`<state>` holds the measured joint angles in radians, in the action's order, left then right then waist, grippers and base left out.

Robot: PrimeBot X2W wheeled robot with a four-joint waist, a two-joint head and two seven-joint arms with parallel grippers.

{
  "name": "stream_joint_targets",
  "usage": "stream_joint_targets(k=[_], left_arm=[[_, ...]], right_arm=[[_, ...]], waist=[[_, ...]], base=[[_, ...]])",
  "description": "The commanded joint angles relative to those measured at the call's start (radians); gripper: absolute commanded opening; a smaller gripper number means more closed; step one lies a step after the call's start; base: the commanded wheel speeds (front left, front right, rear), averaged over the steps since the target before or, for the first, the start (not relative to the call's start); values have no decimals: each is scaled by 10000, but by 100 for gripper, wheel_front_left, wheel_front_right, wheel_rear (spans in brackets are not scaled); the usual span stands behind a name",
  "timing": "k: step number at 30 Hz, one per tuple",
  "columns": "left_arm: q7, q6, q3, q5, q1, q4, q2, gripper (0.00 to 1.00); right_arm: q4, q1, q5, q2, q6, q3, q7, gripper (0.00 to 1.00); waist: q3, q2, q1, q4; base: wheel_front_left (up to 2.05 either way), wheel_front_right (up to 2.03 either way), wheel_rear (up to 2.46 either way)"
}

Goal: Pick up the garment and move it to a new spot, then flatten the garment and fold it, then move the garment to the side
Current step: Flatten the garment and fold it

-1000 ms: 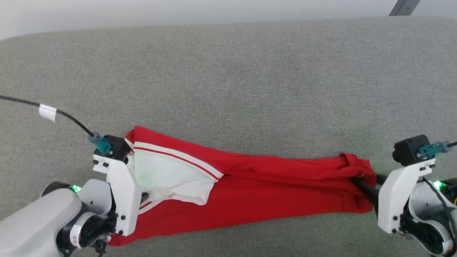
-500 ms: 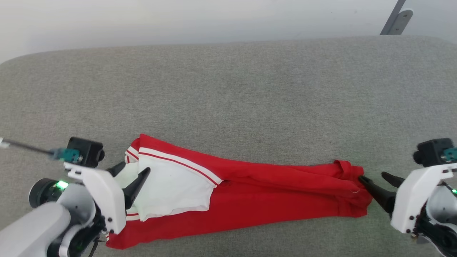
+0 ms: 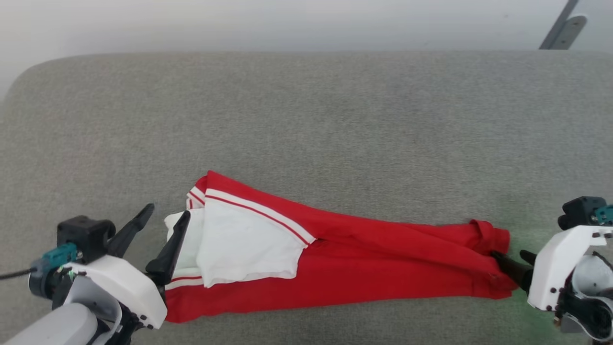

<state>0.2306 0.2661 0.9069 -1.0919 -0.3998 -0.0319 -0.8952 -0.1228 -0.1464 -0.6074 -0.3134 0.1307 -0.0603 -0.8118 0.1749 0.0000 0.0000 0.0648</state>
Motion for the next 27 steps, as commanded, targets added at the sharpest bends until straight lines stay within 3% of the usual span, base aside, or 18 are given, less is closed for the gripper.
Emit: stream_joint_targets(k=[1, 6, 11, 12, 13, 18, 27], left_arm=[[147, 136, -185, 130, 261, 9, 85, 100], [337, 234, -746, 391, 735, 38, 373, 100], [352, 58, -2316, 1377, 1562, 43, 1162, 100], [354, -17, -2683, 1634, 1752, 15, 1357, 100], [355, -117, -3020, 1819, 1932, -2, 1542, 100], [356, -676, -4472, 2835, 3016, 146, 2377, 100], [358, -1875, -6442, 4173, 4318, 444, 3982, 100]], right_arm=[[-287, -219, -79, 1, 1, 102, 92, 100], [-1307, -570, -269, 39, 1, 488, 153, 100], [-2289, -828, -849, 305, 13, 1321, -45, 100], [-2342, -872, -1029, 346, 36, 1544, -95, 45], [-2401, -893, -1246, 352, 36, 1662, -148, 0], [-2343, -1131, -2233, 212, 24, 1821, -222, 0], [-1894, -1288, -2838, -519, 21, 1719, 21, 0]], waist=[[69, 0, 0, 104], [150, 0, 0, 320], [168, 0, 0, 546], [162, 0, 0, 583], [153, 0, 0, 629], [20, 0, 0, 738], [-306, 0, 0, 755]], base=[[0, 0, 0], [0, 0, 0], [0, 0, 0], [0, 0, 0], [0, 0, 0], [0, 0, 0], [0, 0, 0]])
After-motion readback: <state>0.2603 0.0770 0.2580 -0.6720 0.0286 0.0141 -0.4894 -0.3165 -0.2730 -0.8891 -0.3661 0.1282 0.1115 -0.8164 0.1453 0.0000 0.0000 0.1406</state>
